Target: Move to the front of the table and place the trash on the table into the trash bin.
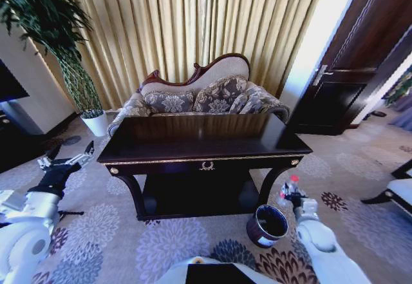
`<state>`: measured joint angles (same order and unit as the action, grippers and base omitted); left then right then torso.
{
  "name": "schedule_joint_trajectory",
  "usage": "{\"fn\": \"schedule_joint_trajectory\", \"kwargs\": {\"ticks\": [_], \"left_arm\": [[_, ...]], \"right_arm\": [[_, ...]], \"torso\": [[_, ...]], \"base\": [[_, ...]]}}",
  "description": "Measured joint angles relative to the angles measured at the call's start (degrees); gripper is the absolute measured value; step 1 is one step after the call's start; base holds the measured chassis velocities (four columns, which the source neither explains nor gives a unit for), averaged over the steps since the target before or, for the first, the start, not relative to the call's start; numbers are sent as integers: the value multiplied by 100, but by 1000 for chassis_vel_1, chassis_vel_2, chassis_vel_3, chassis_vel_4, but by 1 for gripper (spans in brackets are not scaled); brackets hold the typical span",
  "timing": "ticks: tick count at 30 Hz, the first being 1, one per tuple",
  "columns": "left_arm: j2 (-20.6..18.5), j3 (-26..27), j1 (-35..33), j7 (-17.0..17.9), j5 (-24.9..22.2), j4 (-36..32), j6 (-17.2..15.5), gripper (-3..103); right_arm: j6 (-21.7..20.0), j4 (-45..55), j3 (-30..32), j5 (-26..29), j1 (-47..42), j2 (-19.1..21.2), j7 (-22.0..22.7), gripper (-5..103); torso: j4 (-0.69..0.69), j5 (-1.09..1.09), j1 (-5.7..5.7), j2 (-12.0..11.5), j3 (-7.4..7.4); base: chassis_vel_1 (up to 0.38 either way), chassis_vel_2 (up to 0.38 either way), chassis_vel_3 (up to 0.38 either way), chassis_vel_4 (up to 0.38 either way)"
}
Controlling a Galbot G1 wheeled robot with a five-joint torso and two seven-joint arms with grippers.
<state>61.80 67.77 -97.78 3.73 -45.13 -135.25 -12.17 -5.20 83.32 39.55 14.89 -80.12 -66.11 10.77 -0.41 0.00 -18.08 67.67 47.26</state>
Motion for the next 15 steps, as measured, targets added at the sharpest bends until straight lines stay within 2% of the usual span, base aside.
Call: {"fn": "schedule_joint_trajectory", "kwargs": {"ticks": [2, 5, 13, 14, 15], "left_arm": [[0, 19, -24, 0, 7, -3, 14, 100], [12, 9, -31, 1, 36, -3, 55, 100], [24, -16, -50, 5, 51, -18, 107, 100], [23, -24, -51, 5, 51, -18, 117, 100], [22, -30, -51, 2, 51, -18, 124, 100]], "right_arm": [[323, -607, -17, -179, 251, -103, 0, 25], [577, -1243, -22, -247, 536, -216, 2, 25], [893, -2299, 16, -491, 1034, -334, 185, 25], [912, -2356, 15, -510, 1049, -339, 207, 21], [919, -2374, 16, -520, 1050, -342, 217, 26]], "torso": [[-2, 1, 0, 0, 0], [-2, 1, 0, 0, 0], [-1, 0, 0, -1, 0], [-2, 0, 0, 0, 0], [-2, 0, 0, 0, 0]], "base": [[0, 0, 0, 0], [0, 0, 0, 0], [0, 0, 0, 0], [0, 0, 0, 0], [0, 0, 0, 0]]}}
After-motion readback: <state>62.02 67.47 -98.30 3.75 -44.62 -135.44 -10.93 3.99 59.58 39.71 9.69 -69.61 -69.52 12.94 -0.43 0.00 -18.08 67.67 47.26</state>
